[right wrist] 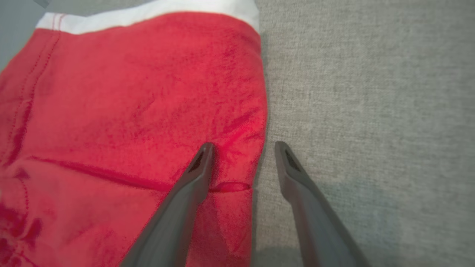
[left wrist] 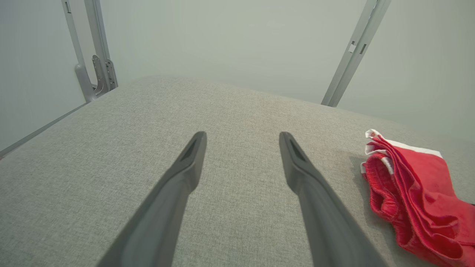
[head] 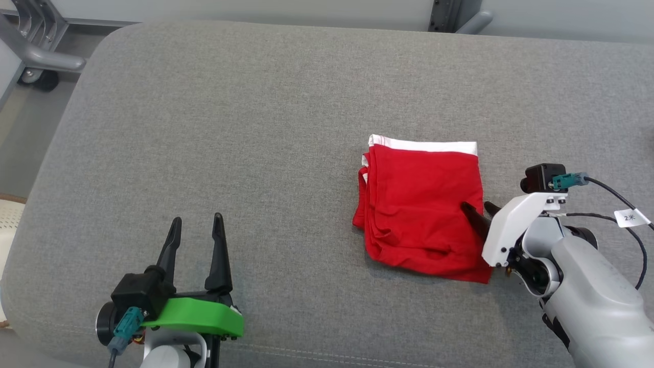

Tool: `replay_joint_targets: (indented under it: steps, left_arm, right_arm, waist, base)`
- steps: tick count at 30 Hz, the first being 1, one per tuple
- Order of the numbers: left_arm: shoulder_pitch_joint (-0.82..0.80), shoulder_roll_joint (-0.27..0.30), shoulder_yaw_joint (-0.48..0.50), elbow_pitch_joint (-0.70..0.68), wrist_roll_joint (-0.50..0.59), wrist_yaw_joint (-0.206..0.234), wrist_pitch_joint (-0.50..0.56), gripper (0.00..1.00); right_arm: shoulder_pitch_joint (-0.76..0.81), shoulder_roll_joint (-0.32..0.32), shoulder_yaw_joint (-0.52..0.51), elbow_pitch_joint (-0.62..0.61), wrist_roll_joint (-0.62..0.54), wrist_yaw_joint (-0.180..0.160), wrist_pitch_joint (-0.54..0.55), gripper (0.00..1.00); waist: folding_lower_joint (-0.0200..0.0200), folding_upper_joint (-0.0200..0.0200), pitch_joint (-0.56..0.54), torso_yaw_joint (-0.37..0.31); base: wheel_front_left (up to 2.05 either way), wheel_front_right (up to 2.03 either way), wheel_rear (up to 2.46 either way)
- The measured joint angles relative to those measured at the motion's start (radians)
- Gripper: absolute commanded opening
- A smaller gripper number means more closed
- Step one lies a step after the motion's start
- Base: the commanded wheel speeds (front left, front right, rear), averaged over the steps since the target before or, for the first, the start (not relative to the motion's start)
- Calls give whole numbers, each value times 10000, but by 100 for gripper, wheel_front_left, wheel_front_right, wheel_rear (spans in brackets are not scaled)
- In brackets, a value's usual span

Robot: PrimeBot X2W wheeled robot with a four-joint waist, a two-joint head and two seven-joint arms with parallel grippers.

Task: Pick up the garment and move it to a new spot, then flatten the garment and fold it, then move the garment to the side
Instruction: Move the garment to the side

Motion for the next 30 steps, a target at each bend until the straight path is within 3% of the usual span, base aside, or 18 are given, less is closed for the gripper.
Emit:
replay_joint_targets:
  steps: [1,3,4,16,30]
  left_arm:
    - [-1,-10,10,12,4,-8,-2,100]
    - [-1,-35,46,42,33,-12,-2,100]
    - [1,-40,73,54,79,-17,-2,100]
    - [67,-50,-69,73,268,-192,-2,100]
    - [-337,4,-472,150,497,-307,73,100]
  right_arm:
    - [-31,-35,104,31,100,0,-33,33]
    - [-102,-42,326,96,263,0,-136,2]
    - [-132,-61,533,136,351,0,-316,0]
    - [-393,-426,1580,-12,880,0,-986,0]
    - [-937,-989,2150,-146,1129,0,-1465,0]
  waist:
    - [0,0,-9,7]
    - [0,0,-38,7]
    - [0,0,-71,-21]
    - [0,0,-243,-801]
    - [0,0,-139,-3269]
  base:
    - [0,0,0]
    - [0,0,0]
    - [0,0,0]
    - [0,0,0]
    - [0,0,0]
